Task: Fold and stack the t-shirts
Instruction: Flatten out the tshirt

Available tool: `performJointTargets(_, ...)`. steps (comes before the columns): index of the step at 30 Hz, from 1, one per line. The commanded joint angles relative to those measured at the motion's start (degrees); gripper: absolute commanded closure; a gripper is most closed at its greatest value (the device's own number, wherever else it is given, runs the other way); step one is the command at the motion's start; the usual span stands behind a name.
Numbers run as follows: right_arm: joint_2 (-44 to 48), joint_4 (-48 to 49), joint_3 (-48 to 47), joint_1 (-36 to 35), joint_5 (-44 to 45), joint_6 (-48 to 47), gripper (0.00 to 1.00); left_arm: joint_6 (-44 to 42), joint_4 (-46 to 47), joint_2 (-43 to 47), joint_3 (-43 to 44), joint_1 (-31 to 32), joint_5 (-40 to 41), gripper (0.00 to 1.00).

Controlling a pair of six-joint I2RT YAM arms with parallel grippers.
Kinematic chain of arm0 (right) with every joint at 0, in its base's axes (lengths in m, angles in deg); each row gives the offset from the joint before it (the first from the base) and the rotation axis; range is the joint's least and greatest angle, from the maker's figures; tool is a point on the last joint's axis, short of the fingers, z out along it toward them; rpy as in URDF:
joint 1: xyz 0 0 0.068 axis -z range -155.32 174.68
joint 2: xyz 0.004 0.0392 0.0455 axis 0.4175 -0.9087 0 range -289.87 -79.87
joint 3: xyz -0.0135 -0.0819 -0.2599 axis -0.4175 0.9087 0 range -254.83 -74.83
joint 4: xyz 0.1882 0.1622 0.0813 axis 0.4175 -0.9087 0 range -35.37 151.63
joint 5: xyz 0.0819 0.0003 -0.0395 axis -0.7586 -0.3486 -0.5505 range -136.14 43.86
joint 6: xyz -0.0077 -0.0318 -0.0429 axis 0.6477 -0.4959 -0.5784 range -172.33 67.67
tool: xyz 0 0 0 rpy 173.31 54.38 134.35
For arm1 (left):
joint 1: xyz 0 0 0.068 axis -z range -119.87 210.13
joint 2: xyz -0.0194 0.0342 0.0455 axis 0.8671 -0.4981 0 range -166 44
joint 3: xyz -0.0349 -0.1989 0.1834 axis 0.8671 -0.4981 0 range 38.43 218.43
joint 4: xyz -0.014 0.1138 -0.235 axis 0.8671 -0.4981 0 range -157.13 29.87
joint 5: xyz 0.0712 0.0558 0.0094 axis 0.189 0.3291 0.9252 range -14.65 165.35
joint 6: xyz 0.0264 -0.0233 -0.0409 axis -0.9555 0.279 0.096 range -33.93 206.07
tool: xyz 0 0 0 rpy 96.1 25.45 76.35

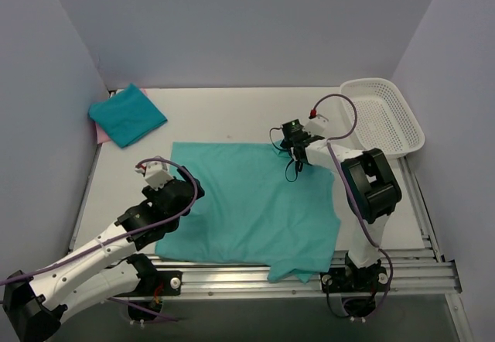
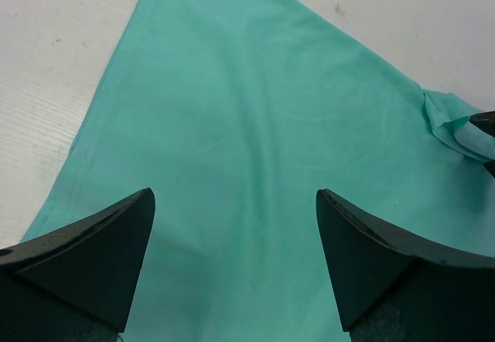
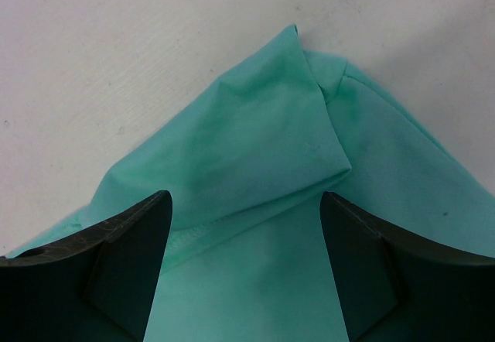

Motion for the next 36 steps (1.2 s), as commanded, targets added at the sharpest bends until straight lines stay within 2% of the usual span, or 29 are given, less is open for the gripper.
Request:
performJointTargets(1,4.60,-1.51,1.41,-1.65,1.72,0.90,0.27,-0.07,3.00,-0.63,-0.28,-0.39,-0.59,0.06)
performJointTargets(17,0.21,1.30,2.47,-1.39,1.46,1.26,0.29,-0.42,3.18,-2.57,0.07,-0.48,-0.77,0.06)
performJointTargets(21,-1.55,2.18,1.68,-0.69,1.11,0.38,0.37,-0.51,3.18,-3.01,0.16,-0.48,-0.59,0.06)
performJointTargets(26,-1.91,3.06,2.03,0.72,0.05,0.02,0.38,-0.51,3.09,-4.24,0.51,-0.57,-0.41,0.06)
performJointTargets(36,-1.03,3.68,1.95,1.16,-0.83,-0.77,0.56,-0.42,3.09,-4.94,0.77,-0.66,-0.33,0.06)
